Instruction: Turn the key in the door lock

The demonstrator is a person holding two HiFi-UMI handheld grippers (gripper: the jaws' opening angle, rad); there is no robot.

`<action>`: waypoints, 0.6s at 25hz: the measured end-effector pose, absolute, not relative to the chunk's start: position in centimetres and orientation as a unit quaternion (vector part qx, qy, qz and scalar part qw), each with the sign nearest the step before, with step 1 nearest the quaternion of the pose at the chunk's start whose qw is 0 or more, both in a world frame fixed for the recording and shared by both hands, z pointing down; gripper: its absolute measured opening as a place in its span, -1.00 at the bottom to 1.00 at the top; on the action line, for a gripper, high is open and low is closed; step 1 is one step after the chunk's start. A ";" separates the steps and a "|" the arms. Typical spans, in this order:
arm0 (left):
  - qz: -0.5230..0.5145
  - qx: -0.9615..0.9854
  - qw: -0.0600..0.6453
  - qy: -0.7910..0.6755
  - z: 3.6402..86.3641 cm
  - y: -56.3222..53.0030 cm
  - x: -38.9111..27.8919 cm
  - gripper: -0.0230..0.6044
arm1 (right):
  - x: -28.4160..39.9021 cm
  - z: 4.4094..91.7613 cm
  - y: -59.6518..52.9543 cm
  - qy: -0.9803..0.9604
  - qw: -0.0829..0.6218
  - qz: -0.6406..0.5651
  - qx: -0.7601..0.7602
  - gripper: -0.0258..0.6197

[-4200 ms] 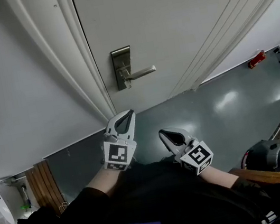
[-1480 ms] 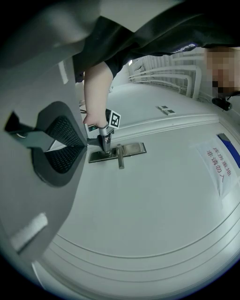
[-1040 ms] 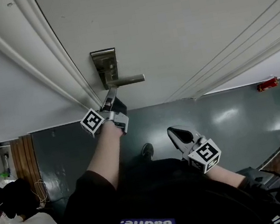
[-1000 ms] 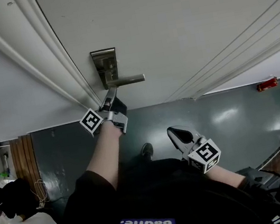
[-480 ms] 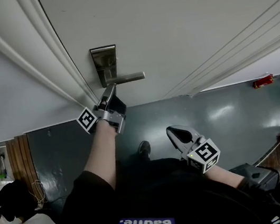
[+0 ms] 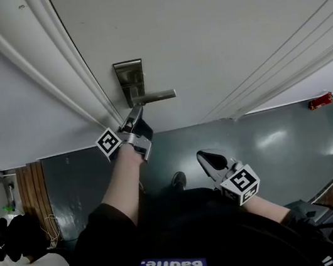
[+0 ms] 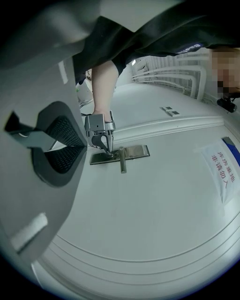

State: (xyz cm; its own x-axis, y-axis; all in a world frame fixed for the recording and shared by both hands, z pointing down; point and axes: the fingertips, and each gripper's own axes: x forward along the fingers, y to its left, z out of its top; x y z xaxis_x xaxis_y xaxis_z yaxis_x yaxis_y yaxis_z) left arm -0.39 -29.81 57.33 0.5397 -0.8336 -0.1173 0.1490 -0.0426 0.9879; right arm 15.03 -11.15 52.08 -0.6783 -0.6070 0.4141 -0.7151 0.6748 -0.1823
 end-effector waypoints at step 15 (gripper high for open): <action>-0.279 0.702 0.600 -0.264 52.2 -21.7 1.1 -0.84 | 12.7 51.3 -12.4 -0.916 0.130 0.171 0.338 -0.91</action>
State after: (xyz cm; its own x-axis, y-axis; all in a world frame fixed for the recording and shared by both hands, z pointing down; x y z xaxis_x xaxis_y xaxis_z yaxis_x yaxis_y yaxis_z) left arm 1.11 -21.69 52.24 0.7047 -0.7055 -0.0752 -0.0357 -0.1411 0.9894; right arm 12.67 -12.36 51.33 -0.7373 -0.5756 0.3537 -0.6645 0.7123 -0.2261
